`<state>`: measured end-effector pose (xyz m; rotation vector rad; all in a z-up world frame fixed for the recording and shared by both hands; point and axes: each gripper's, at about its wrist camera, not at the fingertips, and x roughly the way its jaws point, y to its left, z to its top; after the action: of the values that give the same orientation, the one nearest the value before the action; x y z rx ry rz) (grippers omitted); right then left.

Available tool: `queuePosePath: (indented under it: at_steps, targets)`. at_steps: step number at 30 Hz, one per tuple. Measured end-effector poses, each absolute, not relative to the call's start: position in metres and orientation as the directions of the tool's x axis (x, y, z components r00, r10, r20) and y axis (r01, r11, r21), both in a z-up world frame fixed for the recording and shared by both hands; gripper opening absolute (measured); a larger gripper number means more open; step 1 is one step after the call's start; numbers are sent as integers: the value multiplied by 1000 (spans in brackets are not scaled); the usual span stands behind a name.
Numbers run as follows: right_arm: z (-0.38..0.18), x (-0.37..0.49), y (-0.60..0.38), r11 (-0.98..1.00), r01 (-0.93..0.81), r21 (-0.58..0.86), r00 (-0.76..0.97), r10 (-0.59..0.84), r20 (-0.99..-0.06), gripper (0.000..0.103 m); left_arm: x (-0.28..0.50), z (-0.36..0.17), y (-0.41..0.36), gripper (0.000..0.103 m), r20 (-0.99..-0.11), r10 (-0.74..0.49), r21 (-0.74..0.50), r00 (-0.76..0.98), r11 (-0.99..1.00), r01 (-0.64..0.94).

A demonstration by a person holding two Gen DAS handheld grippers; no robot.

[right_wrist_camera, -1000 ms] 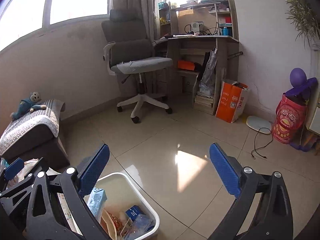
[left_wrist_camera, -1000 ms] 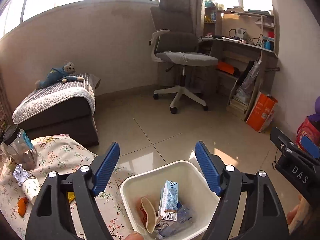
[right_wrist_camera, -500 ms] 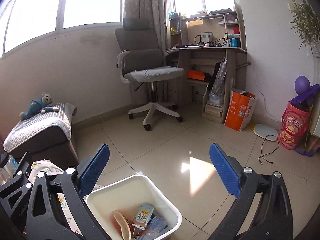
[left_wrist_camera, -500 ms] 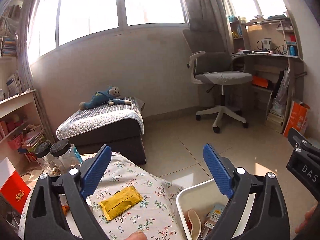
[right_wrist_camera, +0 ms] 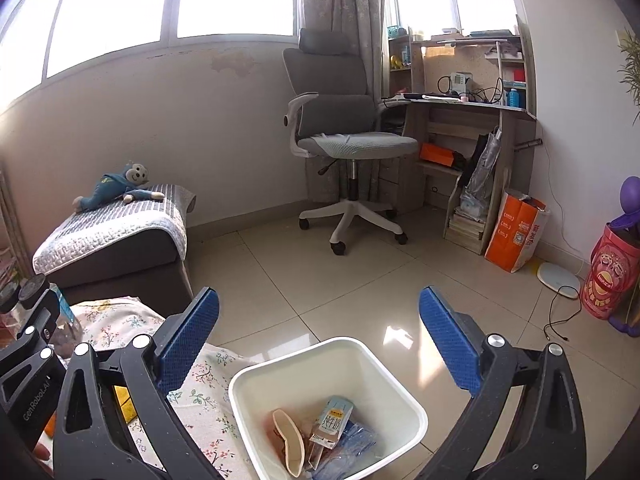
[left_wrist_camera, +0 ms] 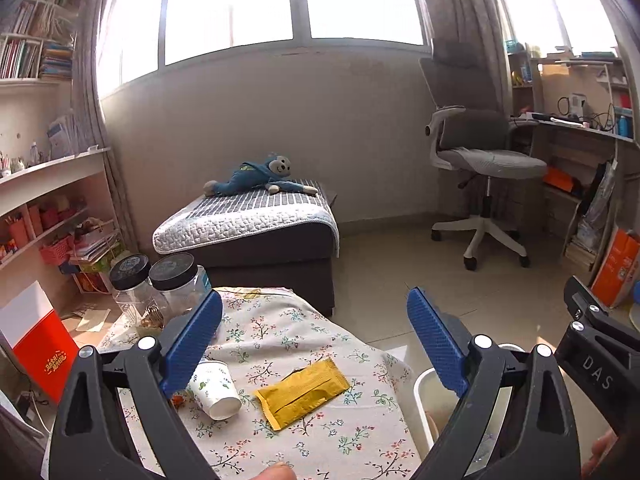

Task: Collect trash
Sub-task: 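Move both open tools back over the table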

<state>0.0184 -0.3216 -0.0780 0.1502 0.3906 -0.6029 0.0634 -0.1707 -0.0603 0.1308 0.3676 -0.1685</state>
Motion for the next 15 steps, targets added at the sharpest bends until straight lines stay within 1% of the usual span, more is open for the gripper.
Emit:
queuePosePath:
  at_steps: [7,15]
  targets:
    - [-76,31,-296,842,539,16,775,-489,-399,96,69,-56,-137,91,-368,-88,86,926,988,128]
    - [-82,53,-257,882,471,3,797,-423,-431,96,84,-70,-96,91,-411,-15,94,911,994,59]
